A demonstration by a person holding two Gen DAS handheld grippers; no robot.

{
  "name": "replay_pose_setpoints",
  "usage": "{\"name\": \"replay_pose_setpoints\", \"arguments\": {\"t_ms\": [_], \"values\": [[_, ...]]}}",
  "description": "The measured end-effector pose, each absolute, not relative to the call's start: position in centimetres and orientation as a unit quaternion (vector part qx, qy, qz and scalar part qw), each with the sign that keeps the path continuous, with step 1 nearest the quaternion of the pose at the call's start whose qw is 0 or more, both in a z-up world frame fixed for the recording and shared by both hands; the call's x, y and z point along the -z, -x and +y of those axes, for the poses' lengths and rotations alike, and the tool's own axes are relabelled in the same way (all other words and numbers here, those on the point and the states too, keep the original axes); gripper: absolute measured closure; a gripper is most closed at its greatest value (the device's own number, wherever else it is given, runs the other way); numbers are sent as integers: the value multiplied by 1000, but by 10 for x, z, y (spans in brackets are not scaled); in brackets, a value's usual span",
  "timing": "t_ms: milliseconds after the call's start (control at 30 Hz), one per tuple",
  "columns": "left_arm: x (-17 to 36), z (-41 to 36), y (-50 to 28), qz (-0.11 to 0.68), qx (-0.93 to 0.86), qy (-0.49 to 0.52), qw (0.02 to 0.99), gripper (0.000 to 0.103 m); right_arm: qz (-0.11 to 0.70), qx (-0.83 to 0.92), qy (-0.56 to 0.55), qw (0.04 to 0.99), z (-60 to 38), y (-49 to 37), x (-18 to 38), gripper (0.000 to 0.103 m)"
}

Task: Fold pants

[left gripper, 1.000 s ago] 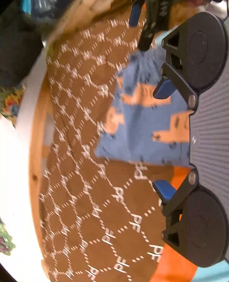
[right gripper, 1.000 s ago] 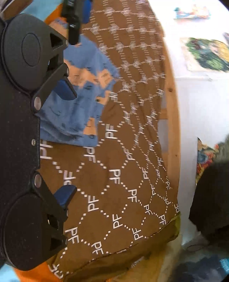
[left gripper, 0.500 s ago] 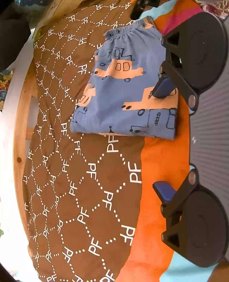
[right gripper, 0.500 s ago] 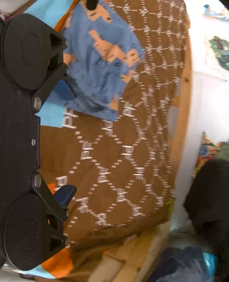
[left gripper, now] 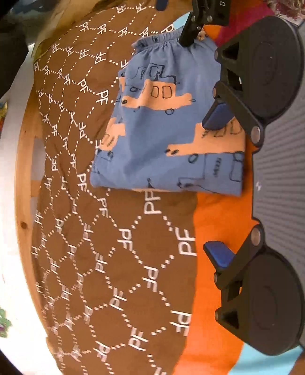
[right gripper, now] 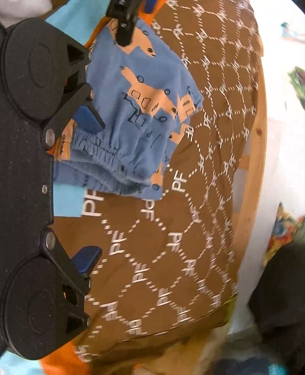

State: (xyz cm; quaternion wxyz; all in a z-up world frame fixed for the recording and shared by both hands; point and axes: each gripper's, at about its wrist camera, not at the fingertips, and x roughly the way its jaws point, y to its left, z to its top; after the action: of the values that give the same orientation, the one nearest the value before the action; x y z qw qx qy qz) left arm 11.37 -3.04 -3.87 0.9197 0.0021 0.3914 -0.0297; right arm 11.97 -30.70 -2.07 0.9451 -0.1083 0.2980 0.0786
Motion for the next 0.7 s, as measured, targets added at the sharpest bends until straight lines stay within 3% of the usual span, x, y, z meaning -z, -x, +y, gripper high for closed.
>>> {"name": "replay_pose_setpoints", "arguments": {"t_ms": [133, 333, 600, 700], "values": [[28, -19, -112, 388, 38, -3, 921, 0, 265, -63, 102, 957, -306, -106, 13, 1], [-5, -29, -143, 304, 46, -56, 950, 0, 192, -47, 96, 976, -308, -118, -1, 1], [22, -77, -214, 260, 63, -198, 943, 0, 233, -79, 118, 962, -311, -177, 15, 1], [37, -75, -235, 260, 50, -207, 942, 0, 246, -63, 123, 959, -317, -182, 31, 1]]}}
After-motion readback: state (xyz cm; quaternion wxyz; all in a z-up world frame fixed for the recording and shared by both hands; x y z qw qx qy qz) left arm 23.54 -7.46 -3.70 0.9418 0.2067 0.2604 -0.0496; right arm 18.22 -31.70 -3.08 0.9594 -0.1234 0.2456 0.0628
